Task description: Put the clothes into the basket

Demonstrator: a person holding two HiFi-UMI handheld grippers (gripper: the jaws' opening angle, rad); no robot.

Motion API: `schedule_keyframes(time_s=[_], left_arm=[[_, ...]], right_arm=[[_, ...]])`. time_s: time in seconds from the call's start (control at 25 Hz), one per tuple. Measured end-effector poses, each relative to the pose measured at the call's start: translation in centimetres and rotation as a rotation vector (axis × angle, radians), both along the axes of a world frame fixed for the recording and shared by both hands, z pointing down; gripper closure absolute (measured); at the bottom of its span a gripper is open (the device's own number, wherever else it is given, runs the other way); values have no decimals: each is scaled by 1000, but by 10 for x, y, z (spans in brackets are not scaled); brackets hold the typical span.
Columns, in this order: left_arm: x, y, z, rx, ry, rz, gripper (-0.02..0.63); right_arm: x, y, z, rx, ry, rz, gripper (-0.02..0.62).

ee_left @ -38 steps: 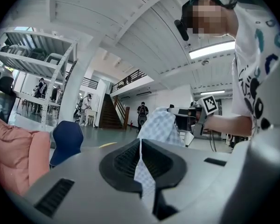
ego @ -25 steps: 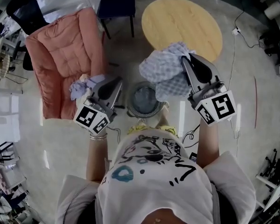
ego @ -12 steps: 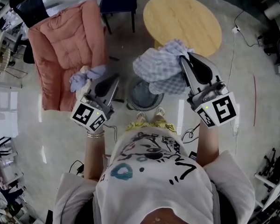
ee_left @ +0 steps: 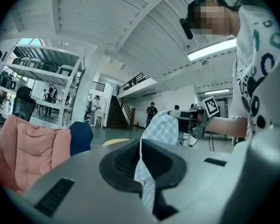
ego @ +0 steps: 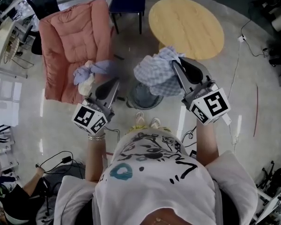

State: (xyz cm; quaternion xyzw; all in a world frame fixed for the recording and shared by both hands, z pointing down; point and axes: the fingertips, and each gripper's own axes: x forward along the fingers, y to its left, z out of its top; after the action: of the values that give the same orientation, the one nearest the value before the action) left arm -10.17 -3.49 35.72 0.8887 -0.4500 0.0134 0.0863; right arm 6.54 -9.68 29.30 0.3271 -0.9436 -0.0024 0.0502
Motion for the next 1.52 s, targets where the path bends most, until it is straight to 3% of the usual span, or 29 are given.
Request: schedule_keyframes(time_s=[0.4, 0.88, 1.28, 1.52], left_arm=[[21, 28, 6, -12, -15, -40, 583], [53, 43, 15, -17, -10, -28, 583], [31, 30, 6, -8, 0, -17, 583], [18, 15, 4, -9, 11, 70, 583]], right_arm=[[17, 36, 24, -72, -25, -86, 543], [12, 67, 40, -61, -31, -168, 543], [-7, 65, 35, -48, -22, -172, 543], [-24, 60, 38, -63, -20, -137, 543]])
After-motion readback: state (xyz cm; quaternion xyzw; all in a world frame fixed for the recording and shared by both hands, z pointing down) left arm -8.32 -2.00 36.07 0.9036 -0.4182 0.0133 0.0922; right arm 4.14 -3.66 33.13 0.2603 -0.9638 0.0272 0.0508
